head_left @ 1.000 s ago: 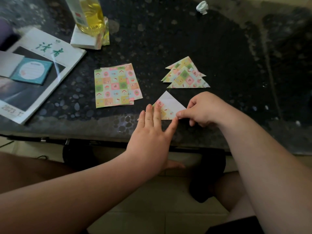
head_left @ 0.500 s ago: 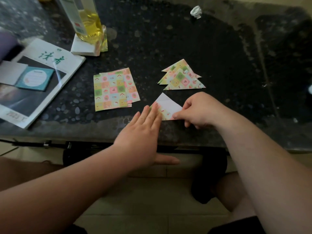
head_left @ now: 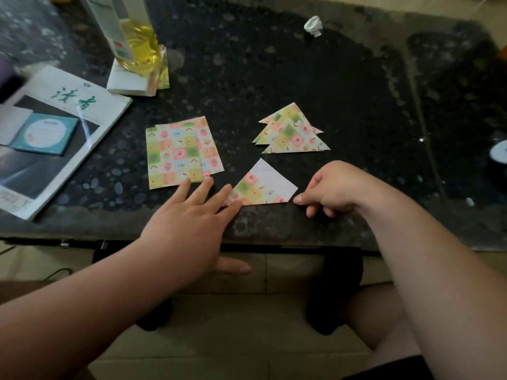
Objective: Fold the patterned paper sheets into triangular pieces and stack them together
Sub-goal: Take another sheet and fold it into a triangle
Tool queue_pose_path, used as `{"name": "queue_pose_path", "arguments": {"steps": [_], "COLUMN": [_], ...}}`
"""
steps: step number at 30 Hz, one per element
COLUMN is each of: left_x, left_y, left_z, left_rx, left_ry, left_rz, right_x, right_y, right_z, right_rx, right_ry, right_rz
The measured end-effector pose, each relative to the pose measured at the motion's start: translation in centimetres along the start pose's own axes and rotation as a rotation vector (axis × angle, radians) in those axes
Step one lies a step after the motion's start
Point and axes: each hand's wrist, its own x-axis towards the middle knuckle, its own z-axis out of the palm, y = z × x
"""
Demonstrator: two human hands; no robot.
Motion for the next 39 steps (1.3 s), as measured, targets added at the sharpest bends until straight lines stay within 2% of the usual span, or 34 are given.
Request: {"name": "queue_pose_path", "arguments": {"steps": [3,7,9,13,18,23,25,28,31,35,37,39], "left_x": [-0.7,-0.6,-0.5,-1.1,-2.3,-2.9,-3.0,-2.6,-0.8,2.1,3.1,3.8], "left_y": [-0.4,-0.6,-0.7,-0.9,-1.2,-1.8,-1.6,-0.7,0.6,1.2,1.3,1.5], "left_z": [-0.3,-0.6,-0.6,-0.8,-0.4,-0.1,-0.2,-1.1,-1.8,-1.6,-1.0,0.0], "left_rx": [0.003,-0.080,-0.116,-0.154,-0.080,-0.078,-0.094,-0.245,-0.411,-0.451,-0.421,-0.397], "left_ry": [-0.029,0.000,0.023,0.042,0.111,0.013,0.024,0.292,0.588,0.714,0.803,0.880], "left_rz": [-0.003,-0.011,-0.015,-0.056,-0.142,-0.170,-0.168,-0.208,-0.085,0.082,0.165,0.258], "right_x": [-0.2,-0.6,-0.8,-0.3,-0.6,-0.6,-0.5,-0.4,-1.4,-3.6,-4.1,-4.0], "right_y": [0.3,-1.2,-2.3,-3.2,-3.6,-3.8,-3.6,-3.4,-3.0,-1.6,-0.5,0.7], "right_z": [-0.6,1.1,2.5,4.2,3.6,3.8,3.8,3.5,3.7,4.5,5.1,5.5], "right_rx": [-0.042,0.090,0.034,-0.192,-0.152,-0.116,-0.056,0.146,0.426,0.984,1.057,1.031], "right_ry": [0.062,0.477,0.466,0.435,0.385,0.375,0.354,0.298,0.303,0.159,0.102,0.096], "right_rz": [-0.007,-0.235,-0.286,-0.243,-0.208,-0.166,-0.194,-0.231,-0.227,-0.126,-0.088,-0.086]}}
